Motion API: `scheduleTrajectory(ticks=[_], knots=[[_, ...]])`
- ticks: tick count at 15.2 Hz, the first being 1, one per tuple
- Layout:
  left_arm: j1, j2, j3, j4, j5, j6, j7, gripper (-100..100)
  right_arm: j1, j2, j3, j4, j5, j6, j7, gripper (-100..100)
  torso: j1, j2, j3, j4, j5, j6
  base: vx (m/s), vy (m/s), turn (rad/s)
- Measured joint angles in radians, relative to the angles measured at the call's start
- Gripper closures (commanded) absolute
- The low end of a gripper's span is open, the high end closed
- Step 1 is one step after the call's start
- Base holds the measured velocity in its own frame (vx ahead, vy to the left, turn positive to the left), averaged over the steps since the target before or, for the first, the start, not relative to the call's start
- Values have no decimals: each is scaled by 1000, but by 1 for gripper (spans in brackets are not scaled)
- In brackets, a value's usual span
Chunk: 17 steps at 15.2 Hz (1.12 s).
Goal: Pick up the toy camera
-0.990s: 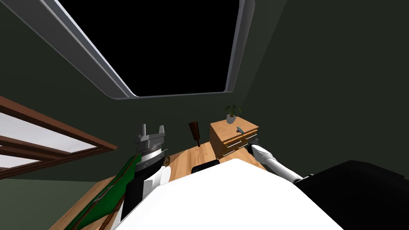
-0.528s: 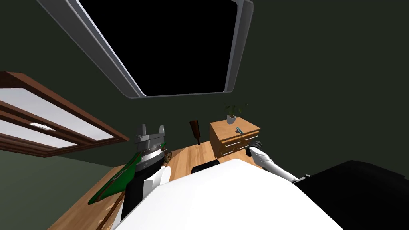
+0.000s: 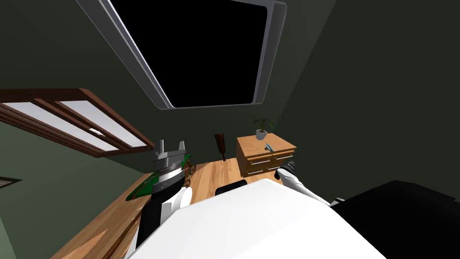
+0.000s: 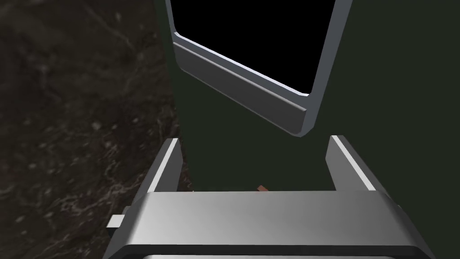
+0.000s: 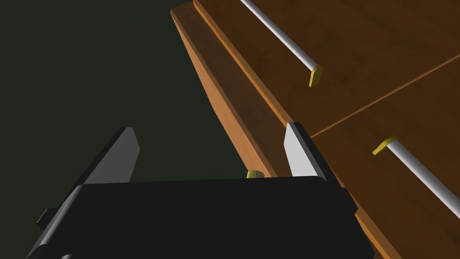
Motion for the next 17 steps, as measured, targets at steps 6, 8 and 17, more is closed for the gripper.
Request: scheduleTrajectory(ticks=[6,8,17], knots=[[0,0,0,0,0,0,0,0,-3,38,40,25,66,105,-66,-100,0,-1,-1,0,0,0,-79,-104,162],[0,0,0,0,0,0,0,0,1,55,56,25,91,143,-87,-100,-1,-2,-1,0,0,-1,-95,-112,256],[0,0,0,0,0,0,0,0,-5,126,128,52,207,311,-182,-100,-1,-1,-1,0,0,-1,-101,-111,199]])
